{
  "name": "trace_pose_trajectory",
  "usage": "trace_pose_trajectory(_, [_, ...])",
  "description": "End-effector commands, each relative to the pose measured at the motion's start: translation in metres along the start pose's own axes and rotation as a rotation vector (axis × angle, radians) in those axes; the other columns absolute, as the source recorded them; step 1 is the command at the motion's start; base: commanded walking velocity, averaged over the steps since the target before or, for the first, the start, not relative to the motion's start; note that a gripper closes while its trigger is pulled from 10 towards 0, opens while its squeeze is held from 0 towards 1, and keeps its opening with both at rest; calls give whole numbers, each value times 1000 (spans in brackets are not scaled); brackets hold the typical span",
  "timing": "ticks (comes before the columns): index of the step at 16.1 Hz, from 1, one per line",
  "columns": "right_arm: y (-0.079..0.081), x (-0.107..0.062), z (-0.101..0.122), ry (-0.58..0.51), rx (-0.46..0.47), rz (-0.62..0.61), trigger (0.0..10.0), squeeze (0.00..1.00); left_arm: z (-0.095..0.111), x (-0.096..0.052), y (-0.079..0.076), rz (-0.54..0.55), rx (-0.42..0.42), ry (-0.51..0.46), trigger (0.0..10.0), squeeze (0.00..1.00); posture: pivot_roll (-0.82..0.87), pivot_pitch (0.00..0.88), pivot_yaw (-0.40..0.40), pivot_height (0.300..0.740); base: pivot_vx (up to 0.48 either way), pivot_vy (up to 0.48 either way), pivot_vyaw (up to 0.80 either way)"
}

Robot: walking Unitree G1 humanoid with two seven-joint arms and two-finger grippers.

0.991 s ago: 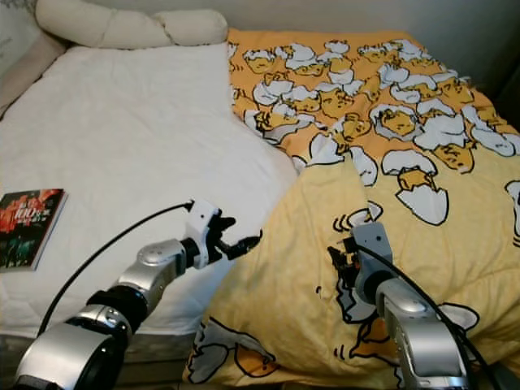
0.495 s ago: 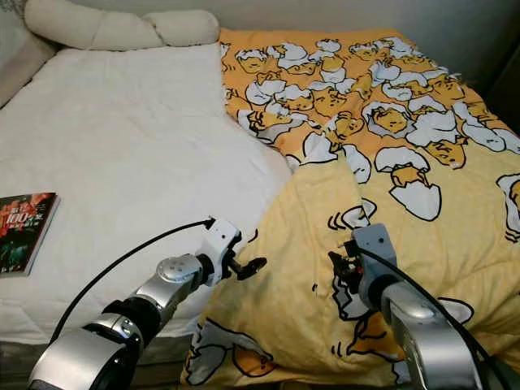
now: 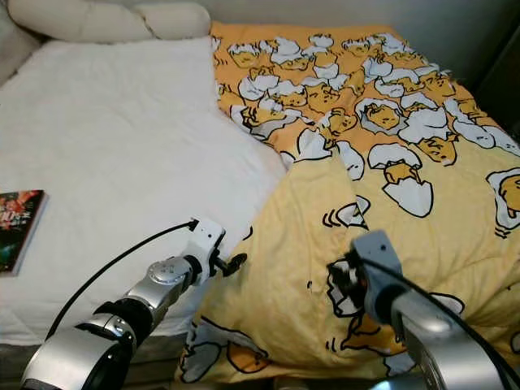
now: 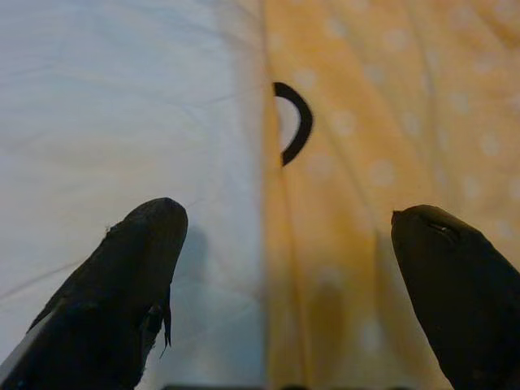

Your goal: Clean up the room

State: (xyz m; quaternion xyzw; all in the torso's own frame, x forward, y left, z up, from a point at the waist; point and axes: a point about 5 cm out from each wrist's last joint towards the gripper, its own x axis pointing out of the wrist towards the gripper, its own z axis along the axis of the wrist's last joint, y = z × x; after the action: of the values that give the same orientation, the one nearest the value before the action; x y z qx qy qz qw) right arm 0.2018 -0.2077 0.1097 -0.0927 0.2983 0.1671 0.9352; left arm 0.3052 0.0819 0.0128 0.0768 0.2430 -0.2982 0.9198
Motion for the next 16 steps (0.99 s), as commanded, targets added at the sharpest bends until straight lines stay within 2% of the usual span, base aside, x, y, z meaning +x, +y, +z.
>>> trace_pose_trajectory(1, [-1,-5,2,0,-6,-9,10000,0,0,1,-2,-10,-4,10,10000,0,-441,93,-44,740,0,0,0])
trace_pose_trajectory(5, [10,-17,-3,35,0,20,10000,0,-5,0,-3,-7,-21,17,10000,0,-441,135,-65,740,0,0,0])
trace_pose_trajectory(8, [16,-28,-9,66,0,41,10000,0,-15,-2,-3,28,36,60,10000,0,-423,151,-78,740,0,0,0])
trace_pose_trajectory(10, [22,-32,-12,78,16,83,10000,0,-20,-4,-1,52,26,76,10000,0,-422,149,-78,740,0,0,0])
trace_pose_trajectory(11, [27,-34,-14,82,6,134,10000,0,-21,-4,-3,26,13,76,4941,0,-420,149,-78,740,0,0,0])
trace_pose_trajectory(12, [29,-36,-14,78,3,159,10000,0,-22,-4,-5,7,10,76,3765,0,-418,148,-79,740,0,0,0])
trace_pose_trajectory(13, [31,-37,-12,66,5,188,10000,0,-22,-3,-9,-26,7,74,0,0,-414,147,-79,740,0,0,0])
trace_pose_trajectory(16, [32,-35,-9,51,10,201,10000,0,-20,-1,-17,-72,5,65,0,0,-408,137,-75,740,0,0,0])
